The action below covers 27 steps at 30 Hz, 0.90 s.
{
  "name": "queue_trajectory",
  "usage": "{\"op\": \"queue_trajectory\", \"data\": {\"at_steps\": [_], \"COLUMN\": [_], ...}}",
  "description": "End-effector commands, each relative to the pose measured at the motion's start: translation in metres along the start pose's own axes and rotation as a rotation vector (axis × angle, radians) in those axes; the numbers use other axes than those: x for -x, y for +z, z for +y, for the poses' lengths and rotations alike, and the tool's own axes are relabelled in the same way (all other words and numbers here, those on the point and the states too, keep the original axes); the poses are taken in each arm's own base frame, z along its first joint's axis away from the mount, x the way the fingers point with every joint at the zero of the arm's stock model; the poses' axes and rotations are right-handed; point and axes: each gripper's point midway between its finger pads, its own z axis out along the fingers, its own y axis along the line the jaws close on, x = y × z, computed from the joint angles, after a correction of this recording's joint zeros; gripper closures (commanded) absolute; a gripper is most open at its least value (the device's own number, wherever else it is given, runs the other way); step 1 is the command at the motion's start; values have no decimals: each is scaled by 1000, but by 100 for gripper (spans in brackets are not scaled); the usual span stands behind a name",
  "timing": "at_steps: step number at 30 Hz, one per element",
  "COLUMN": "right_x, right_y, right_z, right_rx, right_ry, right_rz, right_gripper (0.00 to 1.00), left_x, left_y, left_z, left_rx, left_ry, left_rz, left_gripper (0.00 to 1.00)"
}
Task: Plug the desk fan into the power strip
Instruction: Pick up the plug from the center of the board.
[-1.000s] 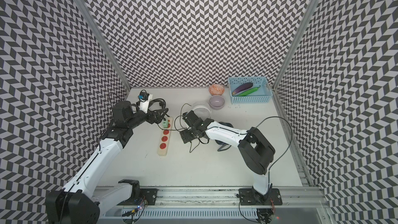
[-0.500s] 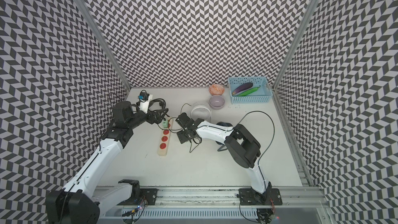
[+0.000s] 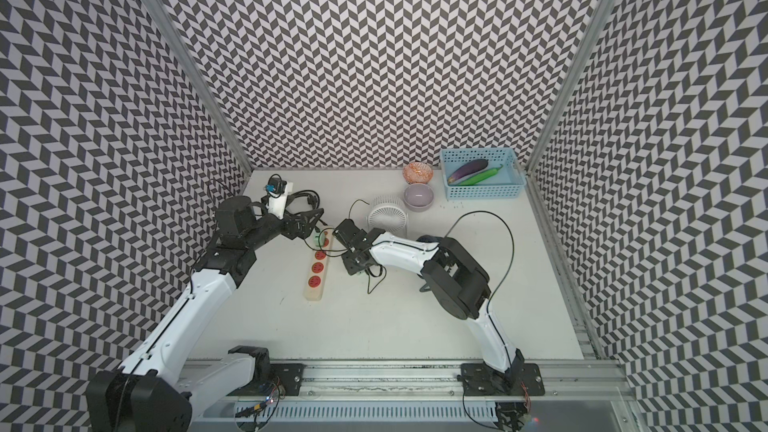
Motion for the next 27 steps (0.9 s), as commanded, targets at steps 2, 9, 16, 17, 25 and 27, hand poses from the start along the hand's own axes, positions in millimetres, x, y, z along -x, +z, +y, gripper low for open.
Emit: {"op": "queue_trajectory", "data": {"at_steps": [2,9,16,17,25,27], "right_x": [-3,8,26,29,63,69], "right_y": [8,-7,-37,-41,-88,-100], "right_z": [0,2,4,3,-5,-7], "right_rx": [-23,-15,18,27,160,219], "right_ry": [-2,2,35,49,186,234], "right_rz": [18,-21,-94,-103,-222,-240], "right_gripper": [55,67,69,69,72,73], "left_x": [5,0,-5,-3,8,16], "left_y": [-3,-2,-2,-2,-5,-7], "left_z": [-4,-4,-6,-6,-6,-7], "left_rx": [1,7,2,0,16,17], "left_ry": [19,7,6,7,78,92], "left_rz": [-31,-22,-14,-16,4,5], "left_gripper": [0,0,0,0,0,0]}}
